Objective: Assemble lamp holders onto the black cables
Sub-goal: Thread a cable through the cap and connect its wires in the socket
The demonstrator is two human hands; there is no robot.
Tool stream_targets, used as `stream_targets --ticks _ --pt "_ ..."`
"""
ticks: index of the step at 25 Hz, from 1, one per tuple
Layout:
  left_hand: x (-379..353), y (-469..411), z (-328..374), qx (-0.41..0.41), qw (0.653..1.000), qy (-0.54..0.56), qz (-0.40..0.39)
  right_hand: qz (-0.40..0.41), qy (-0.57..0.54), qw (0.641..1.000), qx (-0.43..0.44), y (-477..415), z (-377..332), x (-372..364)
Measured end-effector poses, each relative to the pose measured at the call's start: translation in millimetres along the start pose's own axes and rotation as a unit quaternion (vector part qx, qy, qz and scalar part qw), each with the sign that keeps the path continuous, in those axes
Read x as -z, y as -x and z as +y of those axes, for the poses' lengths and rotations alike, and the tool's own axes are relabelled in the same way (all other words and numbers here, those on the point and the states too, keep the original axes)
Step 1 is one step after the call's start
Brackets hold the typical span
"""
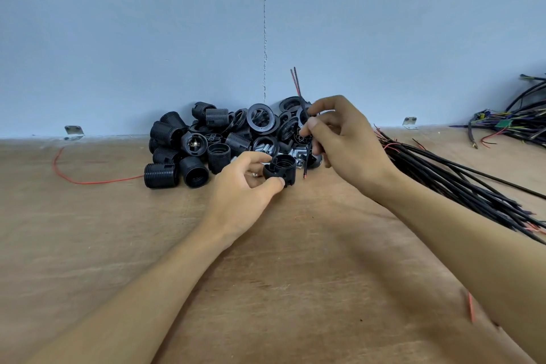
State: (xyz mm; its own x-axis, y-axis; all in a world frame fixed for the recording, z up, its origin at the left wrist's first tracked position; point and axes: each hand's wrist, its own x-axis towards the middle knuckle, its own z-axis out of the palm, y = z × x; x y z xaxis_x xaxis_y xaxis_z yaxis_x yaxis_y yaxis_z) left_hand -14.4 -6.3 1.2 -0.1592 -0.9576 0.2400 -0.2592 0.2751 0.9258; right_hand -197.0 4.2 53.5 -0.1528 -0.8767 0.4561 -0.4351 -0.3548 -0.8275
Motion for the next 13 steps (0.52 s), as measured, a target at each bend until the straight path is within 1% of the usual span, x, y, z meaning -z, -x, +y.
stream_targets --ticks 2,5,7,10,13 --pt "0 1 1 -0.005 1.000 -0.009 0.003 -0.030 -0.109 0.991 -0.064 0 -3 -6" --pt "0 1 0 -0.008 1.000 -0.011 0.002 -0.057 -0.259 0.953 -0.147 0 -4 -6" --pt "0 2 0 -0.017 1.000 -0.005 -0.005 -0.064 -0.337 0.924 -0.170 -2 -4 -4" --pt "0 3 2 -0.025 1.000 0.005 -0.018 -0.041 -0.434 0.878 -0.199 -8 -5 -5" --pt "0 7 7 -0.036 0.999 0.021 -0.035 0.012 -0.497 0.838 -0.225 -12 -3 -11"
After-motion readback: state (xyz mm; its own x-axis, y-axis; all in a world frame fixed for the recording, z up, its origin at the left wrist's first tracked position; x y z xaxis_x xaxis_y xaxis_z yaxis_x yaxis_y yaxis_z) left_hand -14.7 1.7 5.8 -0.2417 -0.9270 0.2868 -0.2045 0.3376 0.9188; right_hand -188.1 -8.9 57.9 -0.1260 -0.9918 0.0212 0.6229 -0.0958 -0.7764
